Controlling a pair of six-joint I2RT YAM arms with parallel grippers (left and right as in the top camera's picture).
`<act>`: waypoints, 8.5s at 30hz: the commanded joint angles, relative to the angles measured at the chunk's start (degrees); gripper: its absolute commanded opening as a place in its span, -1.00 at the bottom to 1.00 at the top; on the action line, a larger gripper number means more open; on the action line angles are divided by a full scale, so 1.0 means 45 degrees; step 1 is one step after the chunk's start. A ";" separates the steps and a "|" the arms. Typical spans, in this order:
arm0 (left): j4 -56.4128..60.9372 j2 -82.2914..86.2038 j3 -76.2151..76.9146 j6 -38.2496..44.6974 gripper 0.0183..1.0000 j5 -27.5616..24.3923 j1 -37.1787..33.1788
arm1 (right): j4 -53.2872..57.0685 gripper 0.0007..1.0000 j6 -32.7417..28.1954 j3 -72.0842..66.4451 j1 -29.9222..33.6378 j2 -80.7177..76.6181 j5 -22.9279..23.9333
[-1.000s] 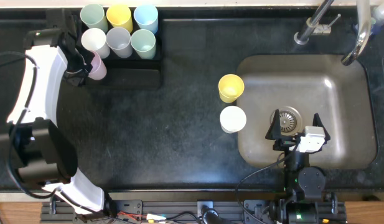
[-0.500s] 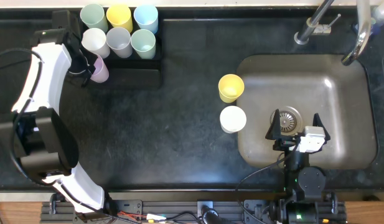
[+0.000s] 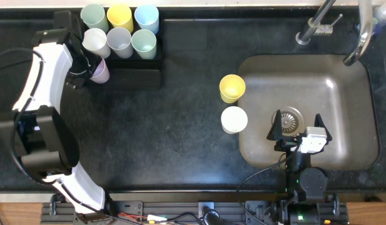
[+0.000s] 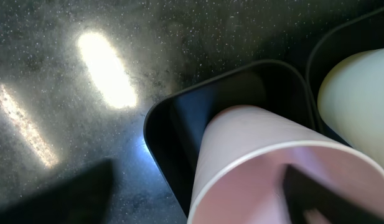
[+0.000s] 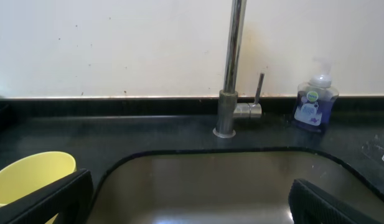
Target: Store Cups
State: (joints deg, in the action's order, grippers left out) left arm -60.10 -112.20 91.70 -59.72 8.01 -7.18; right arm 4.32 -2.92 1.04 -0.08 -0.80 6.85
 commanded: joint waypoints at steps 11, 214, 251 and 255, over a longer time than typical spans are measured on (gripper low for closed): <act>0.0544 0.3939 0.0053 0.2497 0.99 0.0238 0.2487 | -0.0083 1.00 0.0136 -0.0170 0.0044 0.0126 0.0005; 1.2288 2.4897 -2.0278 1.1987 1.00 -0.1865 0.2181 | -0.0083 1.00 0.0131 -0.0170 0.0044 0.0126 0.0005; 1.2288 2.4897 -2.0278 1.1987 1.00 -0.1865 0.2181 | 1.4838 0.99 -0.0078 1.4168 -0.2788 -1.4532 0.0063; 1.2288 2.4897 -2.0278 1.1987 1.00 -0.1865 0.2181 | 1.4445 1.00 -0.0272 1.4236 -0.3177 -1.6611 0.0039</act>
State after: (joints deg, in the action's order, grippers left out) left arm -4.71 -0.73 0.62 -6.85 0.34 2.90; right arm 69.67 -3.29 63.44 -13.47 -71.83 6.85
